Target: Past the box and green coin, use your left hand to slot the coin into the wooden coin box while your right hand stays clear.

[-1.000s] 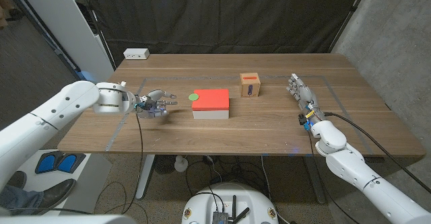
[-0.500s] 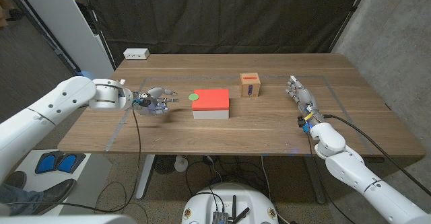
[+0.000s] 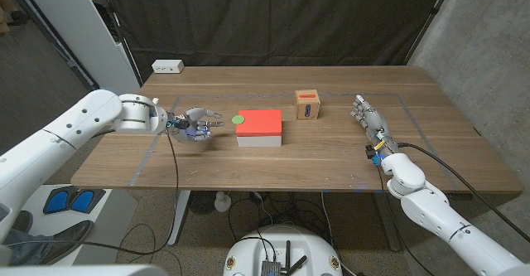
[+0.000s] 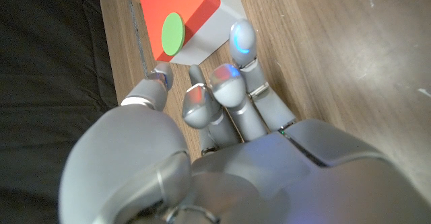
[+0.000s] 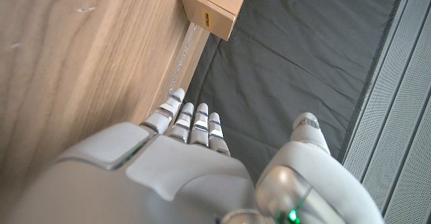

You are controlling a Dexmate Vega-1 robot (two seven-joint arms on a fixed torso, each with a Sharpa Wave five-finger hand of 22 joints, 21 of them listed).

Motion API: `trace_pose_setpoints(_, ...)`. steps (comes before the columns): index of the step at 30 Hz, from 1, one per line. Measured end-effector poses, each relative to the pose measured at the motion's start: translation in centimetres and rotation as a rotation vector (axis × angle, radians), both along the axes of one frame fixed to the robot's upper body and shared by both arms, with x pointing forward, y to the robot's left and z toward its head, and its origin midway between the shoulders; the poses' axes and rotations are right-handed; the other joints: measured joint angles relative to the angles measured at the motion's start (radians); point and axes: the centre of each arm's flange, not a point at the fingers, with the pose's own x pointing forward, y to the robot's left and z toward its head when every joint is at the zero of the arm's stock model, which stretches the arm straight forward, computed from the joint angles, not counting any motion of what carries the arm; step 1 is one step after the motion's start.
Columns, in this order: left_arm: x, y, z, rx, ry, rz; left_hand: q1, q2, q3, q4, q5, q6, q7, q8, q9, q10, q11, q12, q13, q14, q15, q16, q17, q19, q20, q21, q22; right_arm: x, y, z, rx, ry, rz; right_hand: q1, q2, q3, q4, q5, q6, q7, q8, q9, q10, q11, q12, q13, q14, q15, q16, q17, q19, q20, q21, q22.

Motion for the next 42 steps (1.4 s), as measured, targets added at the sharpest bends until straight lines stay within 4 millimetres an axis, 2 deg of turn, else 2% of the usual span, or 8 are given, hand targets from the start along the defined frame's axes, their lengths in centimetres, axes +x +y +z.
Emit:
trace_pose_setpoints(15, 0.8, -1.4, -0.5, -0.075, 0.025, -0.016, 0.009, 0.009, 0.003, -0.003, -0.004, -0.004, 0.015, 0.008, 0.005, -0.007, 0.007, -0.015, 0.005, 0.0, 0.0, -0.024, -0.02, 0.0, 0.0, 0.015, -0.005, -0.4, -0.3, -0.3, 0.004, 0.004, -0.007, 0.0, 0.0, 0.0, 0.0, 0.0, 0.0, 0.0, 0.0, 0.0, 0.0, 0.0, 0.0, 0.0, 0.0, 0.0, 0.0, 0.0, 0.0, 0.0, 0.0, 0.0)
trace_pose_setpoints(36, 1.5, -1.2, -0.2, -0.046, 0.075, -0.001, -0.003, 0.02, 0.003, -0.003, -0.004, -0.004, 0.015, 0.008, -0.011, -0.006, 0.008, -0.026, 0.008, 0.0, 0.0, -0.024, -0.014, 0.002, 0.002, 0.031, -0.032, -0.6, -0.6, -0.6, 0.0, 0.017, -0.02, 0.0, 0.0, 0.0, 0.0, 0.0, 0.0, 0.0, 0.0, 0.0, 0.002, 0.002, 0.0, 0.0, 0.0, 0.0, 0.0, 0.0, 0.0, 0.0, 0.0, 0.0)
trace_pose_setpoints(42, 1.8, -1.3, -0.3, -0.036, 0.07, -0.02, -0.009, 0.014, 0.003, -0.003, -0.004, -0.004, 0.014, 0.008, -0.017, -0.002, 0.007, -0.03, 0.005, 0.0, 0.0, -0.032, -0.014, 0.002, 0.002, 0.033, -0.042, -0.6, -0.5, -0.5, -0.007, 0.02, -0.024, 0.005, 0.005, 0.0, 0.0, 0.0, 0.01, 0.001, 0.0, 0.0, 0.005, 0.005, 0.0, 0.0, 0.0, 0.0, 0.0, -0.004, 0.0, 0.0, 0.0, 0.0)
